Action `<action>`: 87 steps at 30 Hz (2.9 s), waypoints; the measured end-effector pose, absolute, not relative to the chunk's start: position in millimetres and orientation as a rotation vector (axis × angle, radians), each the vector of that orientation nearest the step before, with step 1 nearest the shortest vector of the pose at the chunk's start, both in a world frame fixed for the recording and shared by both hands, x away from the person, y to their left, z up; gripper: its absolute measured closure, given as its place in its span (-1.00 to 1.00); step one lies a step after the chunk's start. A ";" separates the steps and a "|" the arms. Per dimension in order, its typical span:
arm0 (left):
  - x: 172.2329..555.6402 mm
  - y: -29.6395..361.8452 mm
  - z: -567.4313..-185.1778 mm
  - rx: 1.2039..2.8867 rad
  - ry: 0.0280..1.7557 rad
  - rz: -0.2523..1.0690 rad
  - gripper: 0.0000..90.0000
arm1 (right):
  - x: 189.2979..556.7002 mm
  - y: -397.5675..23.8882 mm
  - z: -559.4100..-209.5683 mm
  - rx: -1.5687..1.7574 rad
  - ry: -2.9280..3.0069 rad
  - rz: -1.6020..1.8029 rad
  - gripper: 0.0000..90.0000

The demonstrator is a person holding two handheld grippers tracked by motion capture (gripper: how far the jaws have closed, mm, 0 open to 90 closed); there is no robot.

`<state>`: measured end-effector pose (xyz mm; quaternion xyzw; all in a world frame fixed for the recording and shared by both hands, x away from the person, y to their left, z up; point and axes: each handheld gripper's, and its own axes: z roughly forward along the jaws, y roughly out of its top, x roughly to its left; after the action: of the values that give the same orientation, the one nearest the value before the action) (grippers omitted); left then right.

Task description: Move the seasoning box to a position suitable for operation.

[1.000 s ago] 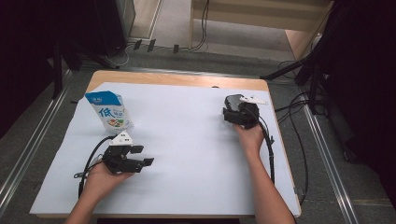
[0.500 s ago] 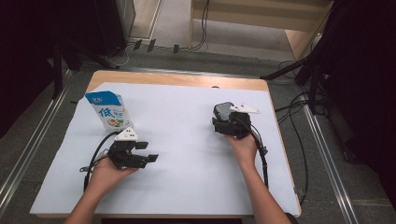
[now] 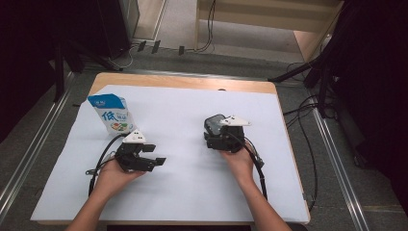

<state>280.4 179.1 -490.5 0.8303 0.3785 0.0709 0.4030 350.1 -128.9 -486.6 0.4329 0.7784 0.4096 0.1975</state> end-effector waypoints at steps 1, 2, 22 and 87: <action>280.6 178.8 -490.9 2.097 0.956 0.178 -0.25 | 349.1 -126.2 -487.1 1.206 2.186 1.149 -0.65; 280.9 178.9 -491.0 2.100 0.954 0.174 -0.25 | 348.1 -123.5 -487.5 1.202 2.193 1.150 -0.65; 274.2 182.0 -492.9 2.098 0.968 0.178 -0.23 | 337.7 -79.4 -499.4 1.115 2.297 1.168 -0.65; 312.5 139.1 -478.9 2.065 0.935 0.110 1.00 | 324.3 -162.8 -479.8 1.054 2.300 1.317 0.64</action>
<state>312.5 139.1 -478.9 0.8248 0.3733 0.0439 0.4223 324.3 -162.8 -479.8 0.3656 0.7980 0.4568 0.1442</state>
